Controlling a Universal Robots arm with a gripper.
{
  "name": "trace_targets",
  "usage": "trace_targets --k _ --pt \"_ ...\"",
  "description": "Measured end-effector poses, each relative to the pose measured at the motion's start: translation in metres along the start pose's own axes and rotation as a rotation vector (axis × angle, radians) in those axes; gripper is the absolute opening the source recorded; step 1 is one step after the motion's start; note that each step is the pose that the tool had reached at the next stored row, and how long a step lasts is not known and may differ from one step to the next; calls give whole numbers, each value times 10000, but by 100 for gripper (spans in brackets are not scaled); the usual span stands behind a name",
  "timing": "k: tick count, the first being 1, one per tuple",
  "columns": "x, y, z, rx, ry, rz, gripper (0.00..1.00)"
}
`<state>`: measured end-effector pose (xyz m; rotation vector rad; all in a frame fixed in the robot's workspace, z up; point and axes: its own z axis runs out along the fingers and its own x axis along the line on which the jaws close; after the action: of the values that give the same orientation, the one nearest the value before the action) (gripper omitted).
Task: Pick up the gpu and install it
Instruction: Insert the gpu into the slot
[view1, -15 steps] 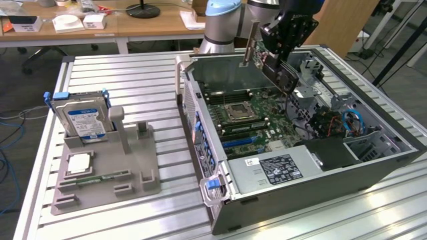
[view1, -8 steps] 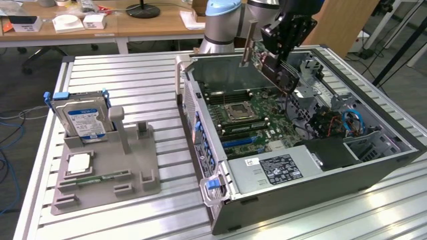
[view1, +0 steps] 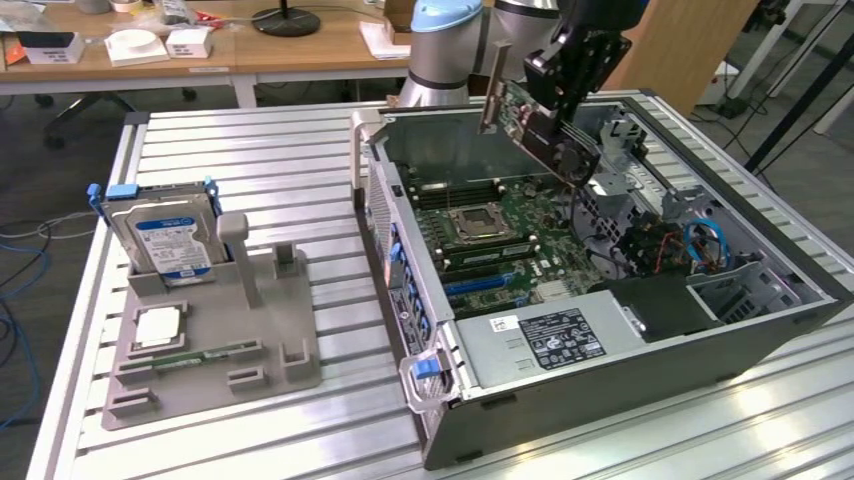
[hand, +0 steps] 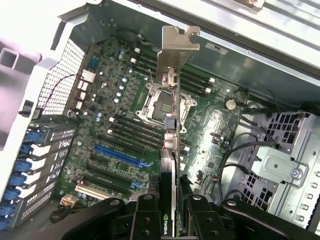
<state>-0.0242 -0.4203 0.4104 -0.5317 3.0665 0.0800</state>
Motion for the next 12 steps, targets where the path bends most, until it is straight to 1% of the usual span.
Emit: trace_targets --k 12 --pt "0 0 4 -35 42 -939 26"
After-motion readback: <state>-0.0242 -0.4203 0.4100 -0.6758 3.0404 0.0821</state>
